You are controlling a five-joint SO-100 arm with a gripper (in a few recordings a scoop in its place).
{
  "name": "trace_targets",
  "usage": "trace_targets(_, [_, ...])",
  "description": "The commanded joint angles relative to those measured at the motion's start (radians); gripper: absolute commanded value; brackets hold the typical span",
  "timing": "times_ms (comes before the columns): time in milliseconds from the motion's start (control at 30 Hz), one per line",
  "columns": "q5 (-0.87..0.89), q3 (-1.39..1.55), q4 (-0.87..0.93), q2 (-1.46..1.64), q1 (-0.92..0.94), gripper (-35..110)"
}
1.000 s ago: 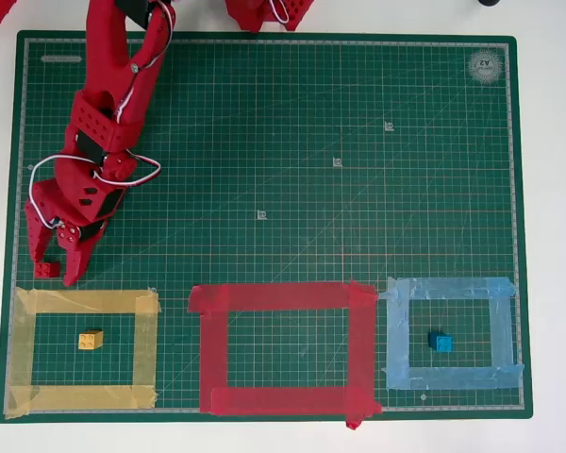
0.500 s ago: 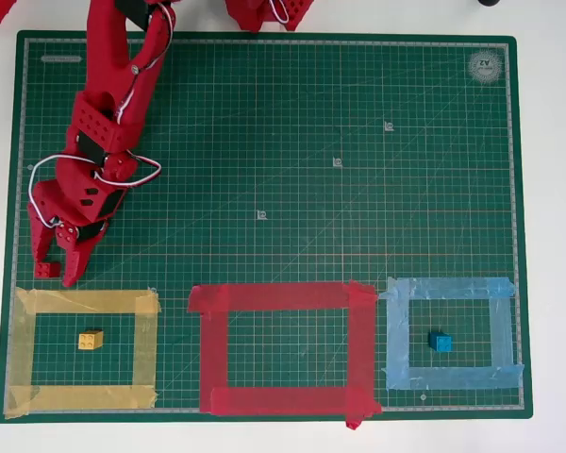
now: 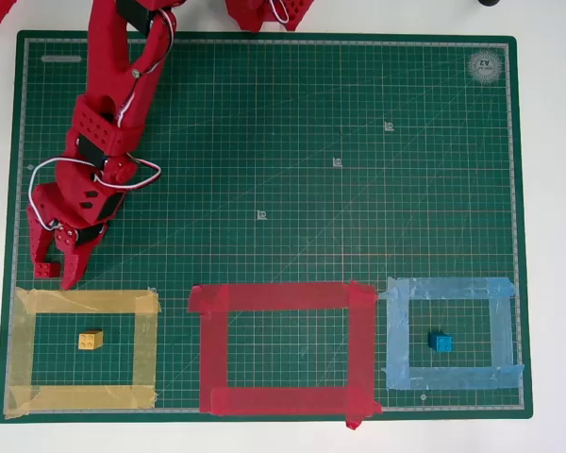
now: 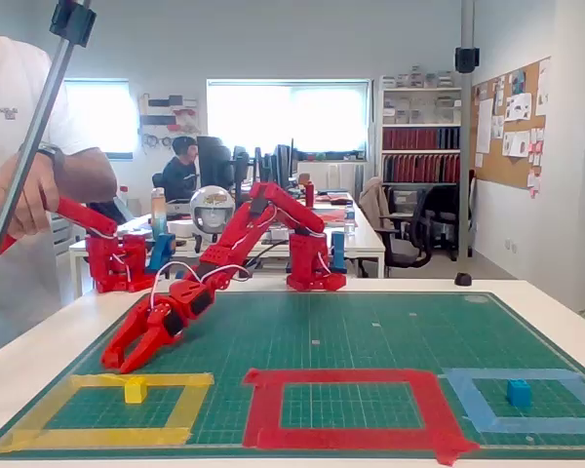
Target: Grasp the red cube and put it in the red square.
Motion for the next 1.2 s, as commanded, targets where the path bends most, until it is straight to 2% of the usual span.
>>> trace_targets(0, [0.006, -0.038, -0.018, 0.02, 0.003, 18])
trace_targets(300, [0.006, -0.04, -0.018, 0.02, 0.0, 7])
trace_targets(400, [0.006, -0.04, -0.018, 0.02, 0.0, -1])
trace_targets(767, [0.005, -0.051, -0.018, 0.058, -0.015, -1])
trace_targets(900, [0.015, 0.003, -0.008, 0.176, -0.049, -1])
trace_targets(1067, [0.049, 0.115, 0.124, 0.403, -0.098, -1])
trace_targets(1167, [0.089, 0.249, 0.143, 0.571, -0.14, -1])
